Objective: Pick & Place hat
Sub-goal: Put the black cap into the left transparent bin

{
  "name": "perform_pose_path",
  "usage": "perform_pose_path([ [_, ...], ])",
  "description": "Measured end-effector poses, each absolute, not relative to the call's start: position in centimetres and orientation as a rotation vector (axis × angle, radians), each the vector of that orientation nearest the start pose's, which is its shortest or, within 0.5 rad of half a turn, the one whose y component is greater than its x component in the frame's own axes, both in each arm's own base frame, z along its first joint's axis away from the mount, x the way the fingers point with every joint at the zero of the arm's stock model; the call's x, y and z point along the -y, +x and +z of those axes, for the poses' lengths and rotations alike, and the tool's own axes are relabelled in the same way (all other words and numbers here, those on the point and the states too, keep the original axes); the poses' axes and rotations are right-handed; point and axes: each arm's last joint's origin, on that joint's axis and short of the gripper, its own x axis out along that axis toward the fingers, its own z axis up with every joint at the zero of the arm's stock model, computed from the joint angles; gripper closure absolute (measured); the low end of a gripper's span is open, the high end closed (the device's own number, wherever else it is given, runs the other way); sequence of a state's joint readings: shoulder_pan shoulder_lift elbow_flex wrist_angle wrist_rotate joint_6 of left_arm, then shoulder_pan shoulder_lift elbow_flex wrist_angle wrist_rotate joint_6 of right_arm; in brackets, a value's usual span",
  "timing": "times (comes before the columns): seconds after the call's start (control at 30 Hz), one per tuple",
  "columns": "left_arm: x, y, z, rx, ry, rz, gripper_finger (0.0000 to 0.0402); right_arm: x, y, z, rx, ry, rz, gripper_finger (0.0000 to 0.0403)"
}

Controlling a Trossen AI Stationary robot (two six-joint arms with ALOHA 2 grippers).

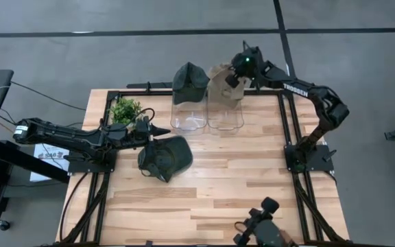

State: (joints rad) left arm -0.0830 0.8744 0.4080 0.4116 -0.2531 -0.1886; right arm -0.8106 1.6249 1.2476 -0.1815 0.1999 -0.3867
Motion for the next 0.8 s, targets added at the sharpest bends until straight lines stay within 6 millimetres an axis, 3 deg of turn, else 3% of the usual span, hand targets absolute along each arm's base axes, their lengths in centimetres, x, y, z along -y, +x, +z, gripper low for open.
perform_pose_path([
  [0.23, 0.9, 19.2, 24.4, -0.037, -0.179, 0.175, 0.023, 28.4, 23.5, 28.5, -0.587, -0.045, -0.734, 0.0401],
  [0.4, 0.9, 19.2, 24.4, -0.037, -0.179, 0.175, 0.023, 27.4, 23.4, 30.6, -0.44, -0.001, -0.598, 0.0402],
  [0.63, 0.9, 19.2, 24.4, -0.037, -0.179, 0.175, 0.023, 21.8, 23.0, 33.7, -0.266, -0.087, -0.396, 0.0402],
  [0.8, 0.9, 19.2, 24.4, -0.037, -0.182, 0.174, 0.023, 16.1, 21.2, 32.3, -0.162, -0.158, -0.311, 0.0403],
])
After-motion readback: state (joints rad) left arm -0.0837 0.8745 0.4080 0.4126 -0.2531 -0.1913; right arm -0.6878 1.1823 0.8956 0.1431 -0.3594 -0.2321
